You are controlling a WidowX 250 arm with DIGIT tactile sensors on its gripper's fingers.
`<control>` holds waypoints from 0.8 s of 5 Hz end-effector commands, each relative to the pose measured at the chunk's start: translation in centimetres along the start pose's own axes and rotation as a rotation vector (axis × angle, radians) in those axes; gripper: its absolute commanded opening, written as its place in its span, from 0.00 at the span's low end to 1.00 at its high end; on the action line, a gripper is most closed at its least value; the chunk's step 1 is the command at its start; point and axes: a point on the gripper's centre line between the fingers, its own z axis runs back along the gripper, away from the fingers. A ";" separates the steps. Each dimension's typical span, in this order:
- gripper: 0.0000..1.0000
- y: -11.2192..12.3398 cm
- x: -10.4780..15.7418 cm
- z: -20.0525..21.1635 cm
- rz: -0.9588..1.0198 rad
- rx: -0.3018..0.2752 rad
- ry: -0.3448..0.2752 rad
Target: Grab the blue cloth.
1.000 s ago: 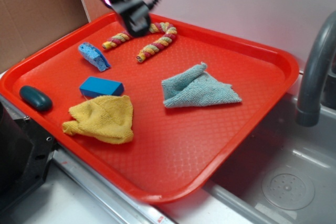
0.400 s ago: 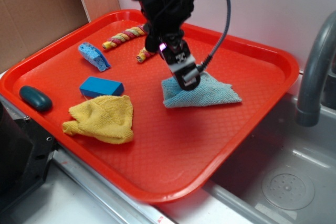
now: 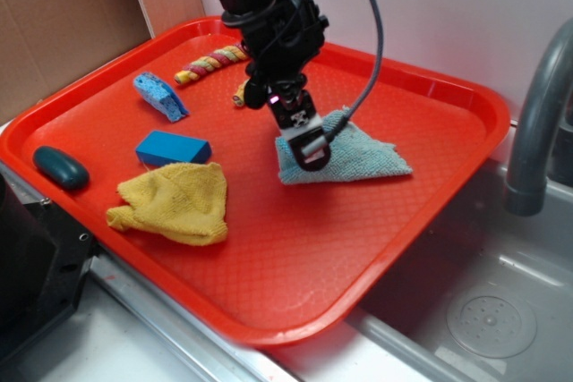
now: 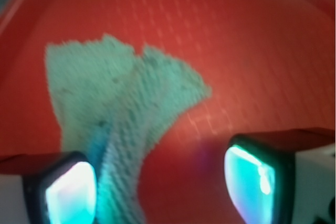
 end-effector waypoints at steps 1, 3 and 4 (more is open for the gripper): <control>1.00 -0.9 1.4 1.3 -0.015 0.005 -0.040; 1.00 -2.1 3.1 0.7 -0.081 -0.010 -0.018; 1.00 -3.1 4.4 0.1 -0.133 -0.040 0.000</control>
